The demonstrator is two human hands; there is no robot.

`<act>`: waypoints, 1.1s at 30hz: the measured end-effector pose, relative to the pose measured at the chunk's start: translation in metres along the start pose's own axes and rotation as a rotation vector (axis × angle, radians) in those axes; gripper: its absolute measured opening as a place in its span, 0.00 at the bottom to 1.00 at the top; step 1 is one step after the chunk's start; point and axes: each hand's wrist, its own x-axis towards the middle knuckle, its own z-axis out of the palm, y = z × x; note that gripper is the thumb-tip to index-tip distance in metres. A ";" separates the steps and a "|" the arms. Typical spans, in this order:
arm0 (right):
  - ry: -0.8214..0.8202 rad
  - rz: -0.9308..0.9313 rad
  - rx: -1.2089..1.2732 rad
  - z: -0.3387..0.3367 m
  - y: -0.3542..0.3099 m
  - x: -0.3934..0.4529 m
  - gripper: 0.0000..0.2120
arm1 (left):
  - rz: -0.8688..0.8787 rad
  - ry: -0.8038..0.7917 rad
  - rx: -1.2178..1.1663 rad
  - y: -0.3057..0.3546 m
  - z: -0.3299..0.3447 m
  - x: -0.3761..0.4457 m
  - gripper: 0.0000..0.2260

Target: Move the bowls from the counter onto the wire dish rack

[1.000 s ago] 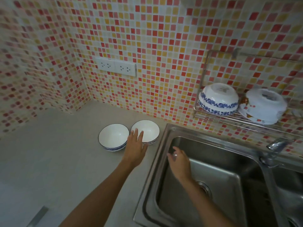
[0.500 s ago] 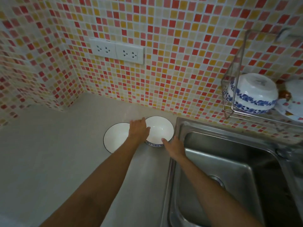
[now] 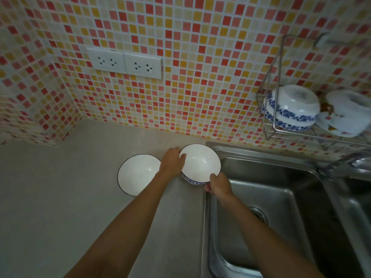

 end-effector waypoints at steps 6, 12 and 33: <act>0.002 -0.039 0.051 -0.056 0.016 -0.039 0.13 | -0.289 -0.290 -0.717 0.043 0.006 -0.051 0.18; 0.051 -0.064 0.111 -0.110 0.041 -0.066 0.10 | -0.176 -0.474 -0.986 0.081 0.038 -0.101 0.21; 0.599 -0.881 -0.104 -0.361 0.010 -0.045 0.12 | 0.039 -0.025 -1.046 0.265 0.072 -0.154 0.20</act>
